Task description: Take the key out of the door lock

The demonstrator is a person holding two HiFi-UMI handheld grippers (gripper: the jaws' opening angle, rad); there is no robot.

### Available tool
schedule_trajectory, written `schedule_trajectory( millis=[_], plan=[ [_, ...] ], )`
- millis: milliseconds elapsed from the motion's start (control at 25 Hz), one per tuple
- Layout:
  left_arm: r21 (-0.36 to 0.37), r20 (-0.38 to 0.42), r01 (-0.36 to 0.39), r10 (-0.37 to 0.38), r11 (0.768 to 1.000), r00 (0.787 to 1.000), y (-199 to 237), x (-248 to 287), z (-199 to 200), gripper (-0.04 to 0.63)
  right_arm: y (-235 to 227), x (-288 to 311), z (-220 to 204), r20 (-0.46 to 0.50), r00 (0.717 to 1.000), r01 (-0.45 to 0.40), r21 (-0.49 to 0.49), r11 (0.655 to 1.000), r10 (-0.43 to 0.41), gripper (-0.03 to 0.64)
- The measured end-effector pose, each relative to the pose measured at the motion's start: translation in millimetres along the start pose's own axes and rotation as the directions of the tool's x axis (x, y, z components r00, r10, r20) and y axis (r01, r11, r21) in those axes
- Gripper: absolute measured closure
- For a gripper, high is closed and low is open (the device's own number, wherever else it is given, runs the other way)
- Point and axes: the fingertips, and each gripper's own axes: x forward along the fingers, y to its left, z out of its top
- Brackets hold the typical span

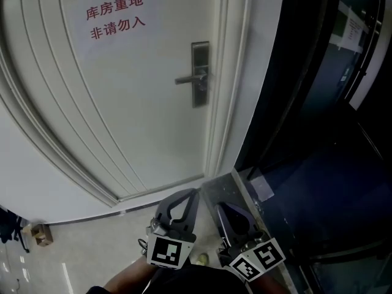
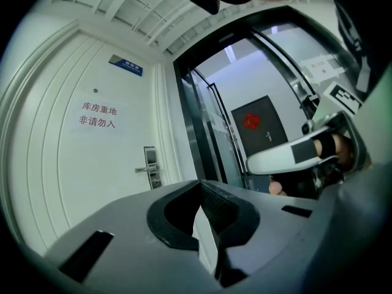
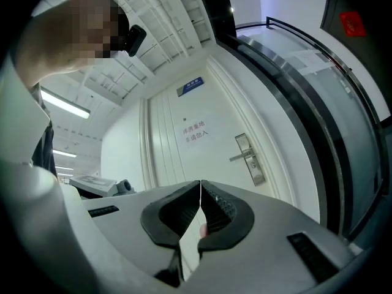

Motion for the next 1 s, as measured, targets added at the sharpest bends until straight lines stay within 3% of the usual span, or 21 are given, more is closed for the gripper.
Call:
schedule_trajectory(
  millis=[120, 280, 360, 480, 600, 760, 880, 1000],
  plan=[
    [0.026, 0.006, -0.004, 0.004, 1.000, 1.000, 12, 22, -4, 0.590, -15, 9, 1, 0.006, 1.000, 0.010, 0.003, 1.000, -0.010, 0.601],
    [0.151, 0.028, -0.029, 0.025, 0.988, 0.999, 40, 59, -6, 0.591, -37, 27, 4, 0.020, 0.999, 0.026, 0.004, 1.000, -0.026, 0.601],
    [0.242, 0.044, -0.051, 0.042, 0.969, 0.998, 58, 81, -8, 0.589, -48, 39, 6, 0.019, 0.999, 0.037, -0.001, 0.999, -0.037, 0.601],
    [0.379, 0.058, -0.073, 0.055, 0.922, 0.997, 82, 119, -11, 0.589, -66, 60, 12, 0.021, 0.998, 0.058, -0.009, 0.998, -0.058, 0.601],
    [0.523, 0.062, -0.078, 0.053, 0.849, 0.997, 100, 159, -19, 0.589, -86, 84, 15, 0.026, 0.997, 0.078, -0.004, 0.997, -0.078, 0.601],
    [0.716, 0.082, -0.100, 0.058, 0.690, 0.995, 119, 209, -34, 0.588, -111, 114, 13, 0.018, 0.995, 0.099, 0.007, 0.995, -0.099, 0.601],
    [0.807, 0.099, -0.110, 0.051, 0.580, 0.994, 130, 241, -44, 0.588, -131, 133, 10, 0.017, 0.992, 0.121, 0.022, 0.992, -0.122, 0.603],
    [0.861, 0.108, -0.114, 0.042, 0.496, 0.993, 139, 268, -52, 0.588, -151, 148, 6, 0.014, 0.988, 0.151, 0.036, 0.988, -0.151, 0.601]
  ],
)
